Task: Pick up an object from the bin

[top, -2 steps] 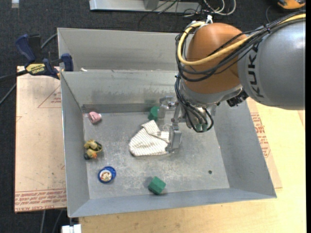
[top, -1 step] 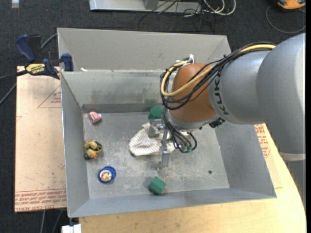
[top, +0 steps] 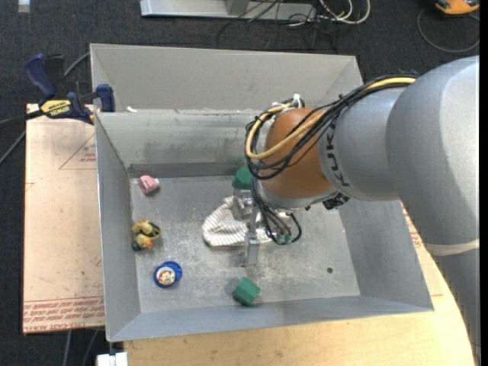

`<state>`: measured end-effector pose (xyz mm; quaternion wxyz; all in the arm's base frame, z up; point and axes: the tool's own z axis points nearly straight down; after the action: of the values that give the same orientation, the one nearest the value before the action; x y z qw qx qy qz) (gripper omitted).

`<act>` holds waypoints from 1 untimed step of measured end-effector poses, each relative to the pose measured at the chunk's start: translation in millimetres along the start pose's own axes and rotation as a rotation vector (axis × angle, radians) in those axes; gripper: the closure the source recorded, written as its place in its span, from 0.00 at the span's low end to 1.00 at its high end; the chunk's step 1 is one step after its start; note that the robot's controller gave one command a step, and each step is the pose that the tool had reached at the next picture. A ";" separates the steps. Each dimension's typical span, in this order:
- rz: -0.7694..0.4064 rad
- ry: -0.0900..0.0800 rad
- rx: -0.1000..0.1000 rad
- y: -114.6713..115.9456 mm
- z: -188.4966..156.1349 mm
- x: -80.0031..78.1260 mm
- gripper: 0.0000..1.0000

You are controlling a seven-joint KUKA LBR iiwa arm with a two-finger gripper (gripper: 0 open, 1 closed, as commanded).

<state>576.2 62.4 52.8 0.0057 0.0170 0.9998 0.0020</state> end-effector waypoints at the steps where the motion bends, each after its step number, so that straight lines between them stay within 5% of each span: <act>1: -0.071 0.009 0.001 -1.6 -23.8 -0.7 0.00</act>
Offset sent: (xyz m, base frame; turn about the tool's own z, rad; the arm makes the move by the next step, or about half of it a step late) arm -0.0176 0.0055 0.0172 0.0224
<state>576.6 60.7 76.6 0.0011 -0.0187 0.9998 0.0015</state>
